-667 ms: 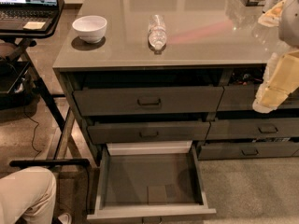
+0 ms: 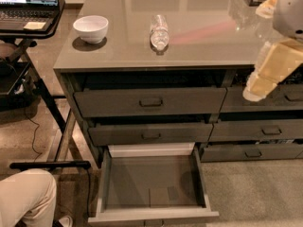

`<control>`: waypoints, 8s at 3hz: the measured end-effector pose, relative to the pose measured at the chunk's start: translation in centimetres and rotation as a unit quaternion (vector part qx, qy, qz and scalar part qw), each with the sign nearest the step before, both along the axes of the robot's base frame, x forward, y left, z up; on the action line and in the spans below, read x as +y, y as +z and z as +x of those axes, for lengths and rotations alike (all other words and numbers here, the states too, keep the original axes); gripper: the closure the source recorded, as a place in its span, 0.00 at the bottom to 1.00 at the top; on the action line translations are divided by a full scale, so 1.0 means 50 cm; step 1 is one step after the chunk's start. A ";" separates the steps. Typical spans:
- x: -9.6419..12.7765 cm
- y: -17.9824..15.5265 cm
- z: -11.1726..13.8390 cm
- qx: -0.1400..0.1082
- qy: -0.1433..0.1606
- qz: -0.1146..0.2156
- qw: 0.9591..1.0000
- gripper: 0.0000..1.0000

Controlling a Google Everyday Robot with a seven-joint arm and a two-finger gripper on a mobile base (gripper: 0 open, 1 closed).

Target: Place water bottle into bottom drawer

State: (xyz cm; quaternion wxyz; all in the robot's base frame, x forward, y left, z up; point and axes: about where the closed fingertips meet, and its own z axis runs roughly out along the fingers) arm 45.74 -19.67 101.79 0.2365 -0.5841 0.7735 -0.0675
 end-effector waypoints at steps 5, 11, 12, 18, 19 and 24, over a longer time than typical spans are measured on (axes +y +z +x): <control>0.116 0.005 0.284 -0.080 -0.126 0.138 0.979 0.00; 0.174 -0.186 0.604 -0.058 -0.363 0.250 0.896 0.00; 0.223 -0.195 0.638 -0.052 -0.362 0.259 0.894 0.00; 0.319 -0.332 0.856 0.010 -0.530 0.310 0.789 0.00; 0.308 -0.346 0.865 0.014 -0.541 0.318 0.779 0.19; 0.313 -0.322 0.893 -0.013 -0.509 0.326 0.797 1.00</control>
Offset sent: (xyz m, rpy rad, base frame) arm 0.1978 0.0623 0.0272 0.3699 -0.3080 -0.3503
